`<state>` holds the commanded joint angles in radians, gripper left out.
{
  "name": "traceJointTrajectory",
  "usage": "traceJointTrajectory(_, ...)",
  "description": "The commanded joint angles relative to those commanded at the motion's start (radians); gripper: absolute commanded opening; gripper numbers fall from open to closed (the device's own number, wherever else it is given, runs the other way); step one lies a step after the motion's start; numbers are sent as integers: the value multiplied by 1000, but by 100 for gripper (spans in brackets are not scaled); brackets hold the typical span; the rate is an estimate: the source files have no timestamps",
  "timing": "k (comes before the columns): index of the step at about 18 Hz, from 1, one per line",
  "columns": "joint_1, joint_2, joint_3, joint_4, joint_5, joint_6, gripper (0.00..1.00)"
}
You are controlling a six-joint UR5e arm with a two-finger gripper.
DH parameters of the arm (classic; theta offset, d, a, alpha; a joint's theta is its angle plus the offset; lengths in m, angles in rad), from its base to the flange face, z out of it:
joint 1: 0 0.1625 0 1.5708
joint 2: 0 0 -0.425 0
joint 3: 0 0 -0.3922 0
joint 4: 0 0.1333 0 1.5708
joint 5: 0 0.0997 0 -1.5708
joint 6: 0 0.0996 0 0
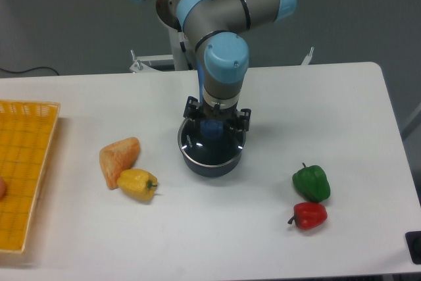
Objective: Open the lid
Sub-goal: 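Close the gripper around the blue lid knob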
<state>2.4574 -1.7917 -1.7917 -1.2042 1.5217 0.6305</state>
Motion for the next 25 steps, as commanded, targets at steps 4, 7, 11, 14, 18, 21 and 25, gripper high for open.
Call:
traceJointTrajectory(4, -3, -5, -3, 0, 24, 3, 100)
traceJointTrajectory(7, -14, -5, -2, 0, 48, 6, 100)
traceJointTrajectory(11, -17, -8, -2, 0, 52, 3, 100)
traceJointTrajectory(14, -17, -11, -2, 2, 52, 3, 100)
traceJointTrajectory(18, -18, -14, 2, 9, 69, 3, 100)
traceJointTrajectory(21, -18, -15, 3, 11, 69, 3, 100)
traceJointTrajectory(25, -21, -20, 2, 25, 71, -2, 100)
